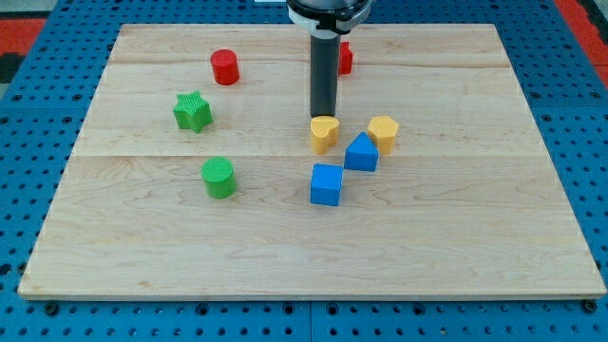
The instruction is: Place your arm to the right side of blue cube
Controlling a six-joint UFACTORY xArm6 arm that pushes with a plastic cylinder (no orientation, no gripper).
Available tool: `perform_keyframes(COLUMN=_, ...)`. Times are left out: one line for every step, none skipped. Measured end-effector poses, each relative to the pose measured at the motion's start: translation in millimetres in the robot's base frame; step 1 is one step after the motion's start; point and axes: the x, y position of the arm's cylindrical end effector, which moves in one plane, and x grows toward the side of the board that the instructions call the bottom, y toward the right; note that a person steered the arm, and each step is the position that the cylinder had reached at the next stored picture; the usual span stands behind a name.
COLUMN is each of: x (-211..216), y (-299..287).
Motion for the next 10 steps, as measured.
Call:
perform_keyframes(x=-47.0, y=32.1)
perform_keyframes(x=-50.1, y=117.6)
perform_keyframes(x=3.1, y=175.7)
perform_keyframes(x=54.1, y=181.1)
perform_keyframes(x=58.0, y=181.1)
perform_keyframes(x=62.2, y=181.7)
perform_keyframes(x=68.1, y=161.4)
perform_keyframes(x=80.4, y=131.5)
perform_keyframes(x=110.2, y=132.4)
perform_keyframes(x=122.6, y=97.4)
